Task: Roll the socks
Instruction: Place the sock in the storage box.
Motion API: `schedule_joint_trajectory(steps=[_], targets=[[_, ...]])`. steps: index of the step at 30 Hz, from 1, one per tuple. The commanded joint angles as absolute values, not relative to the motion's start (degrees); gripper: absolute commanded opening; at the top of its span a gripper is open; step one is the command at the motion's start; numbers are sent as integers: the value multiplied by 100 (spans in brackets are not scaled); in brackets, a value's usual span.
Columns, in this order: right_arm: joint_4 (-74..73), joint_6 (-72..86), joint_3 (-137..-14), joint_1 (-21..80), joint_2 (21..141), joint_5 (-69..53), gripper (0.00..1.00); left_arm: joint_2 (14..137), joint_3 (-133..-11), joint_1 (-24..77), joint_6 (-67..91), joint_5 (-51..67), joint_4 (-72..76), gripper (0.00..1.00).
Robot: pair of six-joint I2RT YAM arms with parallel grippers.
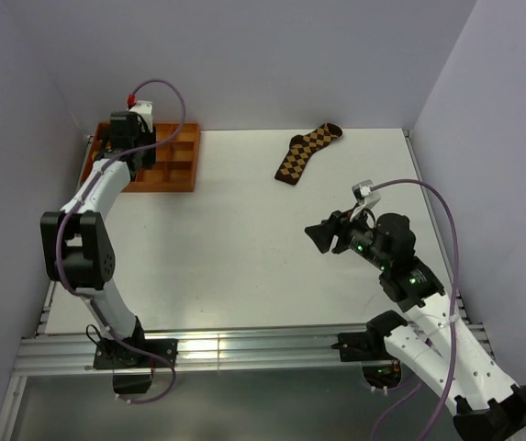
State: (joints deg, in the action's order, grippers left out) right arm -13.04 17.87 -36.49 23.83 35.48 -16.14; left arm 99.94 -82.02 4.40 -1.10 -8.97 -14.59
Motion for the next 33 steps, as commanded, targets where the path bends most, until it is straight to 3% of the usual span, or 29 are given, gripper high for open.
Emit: schedule_joint_trajectory(steps=[1,4,8,20,33], targets=[[-1090,1652,-3656,2347,3586,-1644,64,10554,-8700,27,-1309,718,-1249,0],[-1142,1574,-3744,2347,3674,-1539,64,11038,-9104,-298,-1625,1491,-1274,0],[-1055,1407,-3815,2347,3797,-1485,64,11644,-9500,-439,-2309,1696,-1616,0],[-1090,1222,-4052,2347,4219,-1459,73,11918,-9352,-668,-3163,2478,-1257,0],[-1362,1099,-4342,2347,4491,-1397,73,12384,-9677,-712,-3577,2944,-1397,0]])
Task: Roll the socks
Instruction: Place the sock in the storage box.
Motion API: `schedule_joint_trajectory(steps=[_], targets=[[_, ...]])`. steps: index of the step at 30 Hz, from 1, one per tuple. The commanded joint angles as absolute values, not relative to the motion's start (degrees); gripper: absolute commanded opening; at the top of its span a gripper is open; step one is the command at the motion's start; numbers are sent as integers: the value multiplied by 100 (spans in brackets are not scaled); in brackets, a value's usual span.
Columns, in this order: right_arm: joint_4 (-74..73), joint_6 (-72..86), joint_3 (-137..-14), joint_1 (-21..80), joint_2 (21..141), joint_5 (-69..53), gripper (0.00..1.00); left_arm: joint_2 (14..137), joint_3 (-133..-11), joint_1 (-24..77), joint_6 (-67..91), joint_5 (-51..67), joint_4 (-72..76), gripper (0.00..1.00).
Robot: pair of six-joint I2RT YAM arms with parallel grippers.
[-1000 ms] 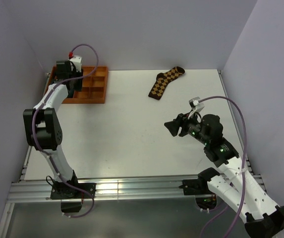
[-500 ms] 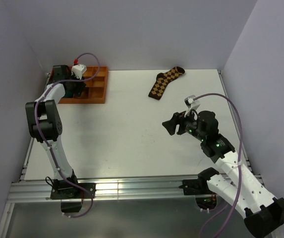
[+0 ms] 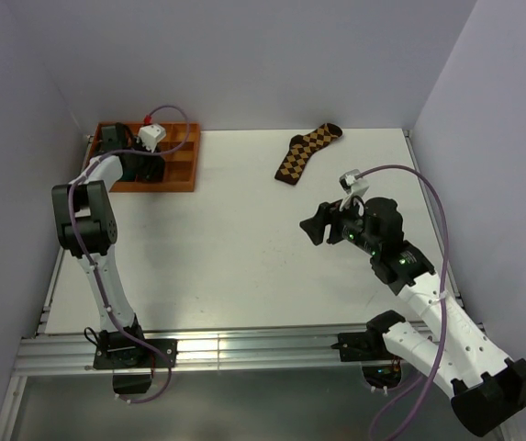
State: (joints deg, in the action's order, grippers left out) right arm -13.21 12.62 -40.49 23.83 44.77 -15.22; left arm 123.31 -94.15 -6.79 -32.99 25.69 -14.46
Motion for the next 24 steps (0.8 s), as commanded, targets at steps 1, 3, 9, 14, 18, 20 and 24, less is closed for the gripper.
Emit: schedule_joint_trajectory(steps=[1,3,9,14,18,20,24], targets=[[-1345,1099,-4333,2347,4491,-1397,73,12392,-9668,-712,-3595,2910,-1397,0],[-1327,1107,-4316,2347,4491,-1406,73,12419,-9615,-721,-3665,2786,-1458,0],[-1380,1072,-4359,2347,4631,-1424,73,12498,-9729,-738,-3867,2786,-1897,0],[-1406,1020,-4403,2347,4684,-1389,73,12586,-9791,-738,-4052,2663,-2285,0],[-1494,967,-4543,2347,4755,-1380,73,12814,-10124,-738,-4218,2619,-2785,0],[-1538,941,-4579,2347,4816,-1371,73,12937,-10343,-738,-4272,2637,-3005,0],[-1538,941,-4597,2347,4843,-1371,73,13148,-10625,-738,-4324,2628,-3251,0]])
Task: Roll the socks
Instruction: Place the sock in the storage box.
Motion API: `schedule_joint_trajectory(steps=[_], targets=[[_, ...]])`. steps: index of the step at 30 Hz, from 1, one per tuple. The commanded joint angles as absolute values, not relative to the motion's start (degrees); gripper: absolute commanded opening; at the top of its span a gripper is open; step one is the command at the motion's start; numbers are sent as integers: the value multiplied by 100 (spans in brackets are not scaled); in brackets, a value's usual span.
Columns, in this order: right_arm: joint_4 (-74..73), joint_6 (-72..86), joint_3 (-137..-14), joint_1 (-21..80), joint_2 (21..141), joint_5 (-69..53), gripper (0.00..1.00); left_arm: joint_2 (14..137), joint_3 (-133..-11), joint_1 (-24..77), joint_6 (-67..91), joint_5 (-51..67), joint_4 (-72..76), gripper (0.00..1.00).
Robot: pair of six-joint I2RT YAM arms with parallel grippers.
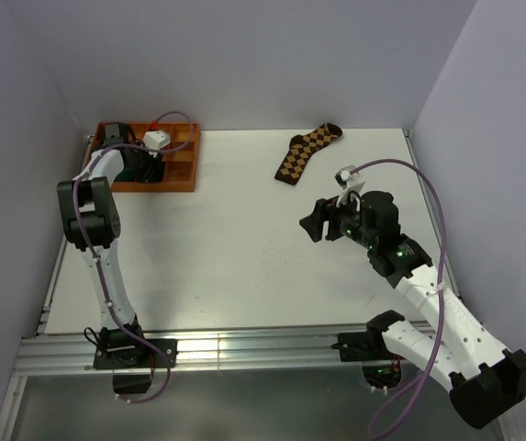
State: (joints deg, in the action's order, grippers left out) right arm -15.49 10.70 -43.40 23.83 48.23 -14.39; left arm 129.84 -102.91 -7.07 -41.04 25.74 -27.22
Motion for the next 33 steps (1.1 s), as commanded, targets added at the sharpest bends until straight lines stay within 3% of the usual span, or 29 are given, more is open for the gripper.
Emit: schedule_joint_trajectory(steps=[1,9,15,21,25,33], targets=[[-1547,932,-4588,2347,4851,-1362,73,13262,-10696,-738,-4350,2602,-3330,0],[-1573,905,-4562,2347,4939,-1371,72,13561,-10960,-738,-4386,2566,-3673,2],[-1591,896,-4570,2347,4922,-1380,72,13544,-11250,-738,-4421,2698,-3833,32],[-1547,905,-4535,2347,4922,-1415,72,13201,-11021,-738,-4456,2619,-3568,40],[-1547,897,-4535,2347,4957,-1459,72,13087,-11013,-738,-4474,2689,-3586,51],[-1573,888,-4570,2347,5001,-1485,72,13008,-11048,-738,-4438,2803,-3568,58]])
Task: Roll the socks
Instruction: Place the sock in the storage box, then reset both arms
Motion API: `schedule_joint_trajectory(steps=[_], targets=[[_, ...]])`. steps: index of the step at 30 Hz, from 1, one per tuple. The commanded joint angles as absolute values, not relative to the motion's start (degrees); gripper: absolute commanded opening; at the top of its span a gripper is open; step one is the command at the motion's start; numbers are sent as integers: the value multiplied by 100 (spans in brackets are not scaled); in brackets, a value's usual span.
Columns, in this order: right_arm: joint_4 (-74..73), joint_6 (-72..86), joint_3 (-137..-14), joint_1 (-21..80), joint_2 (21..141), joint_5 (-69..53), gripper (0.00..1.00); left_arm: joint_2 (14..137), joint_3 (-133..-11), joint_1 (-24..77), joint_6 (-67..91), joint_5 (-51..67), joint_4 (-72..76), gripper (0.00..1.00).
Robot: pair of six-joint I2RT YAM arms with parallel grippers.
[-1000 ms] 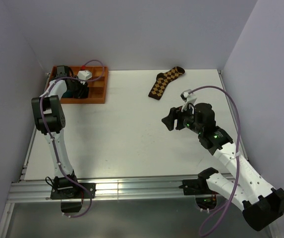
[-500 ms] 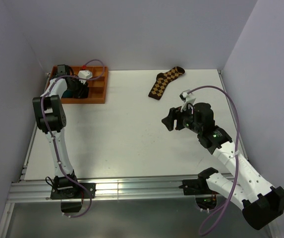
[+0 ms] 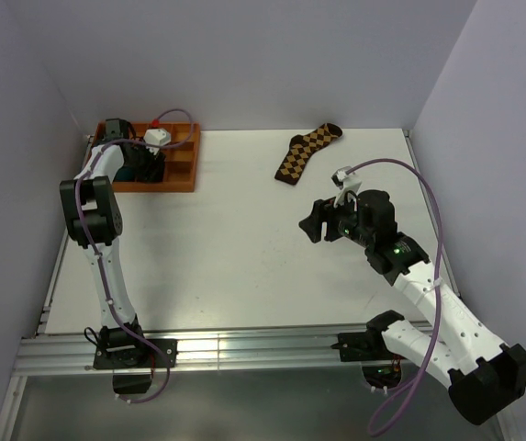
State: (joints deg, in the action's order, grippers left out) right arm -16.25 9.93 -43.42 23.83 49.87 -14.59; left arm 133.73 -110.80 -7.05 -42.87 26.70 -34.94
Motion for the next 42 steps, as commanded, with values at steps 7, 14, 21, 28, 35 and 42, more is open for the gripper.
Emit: schedule_joint_trajectory(steps=[7,14,21,28,35,42], targets=[[-1573,879,-4588,2347,5036,-1538,72,12850,-10978,-738,-4377,2689,-3481,70],[-1565,879,-4614,2347,5062,-1600,71,12569,-10916,-738,-4201,2812,-3288,70],[-1600,879,-4640,2347,5010,-1574,71,12156,-10864,-756,-4052,2839,-3156,69],[-1723,888,-4737,2347,4808,-1486,71,11093,-9828,-817,-3069,2610,-1438,70],[-1890,888,-4816,2347,4290,-1117,71,9669,-8219,-949,-952,1443,956,73],[-2065,888,-4799,2347,3587,-502,72,8685,-8060,-958,850,135,1081,82]])
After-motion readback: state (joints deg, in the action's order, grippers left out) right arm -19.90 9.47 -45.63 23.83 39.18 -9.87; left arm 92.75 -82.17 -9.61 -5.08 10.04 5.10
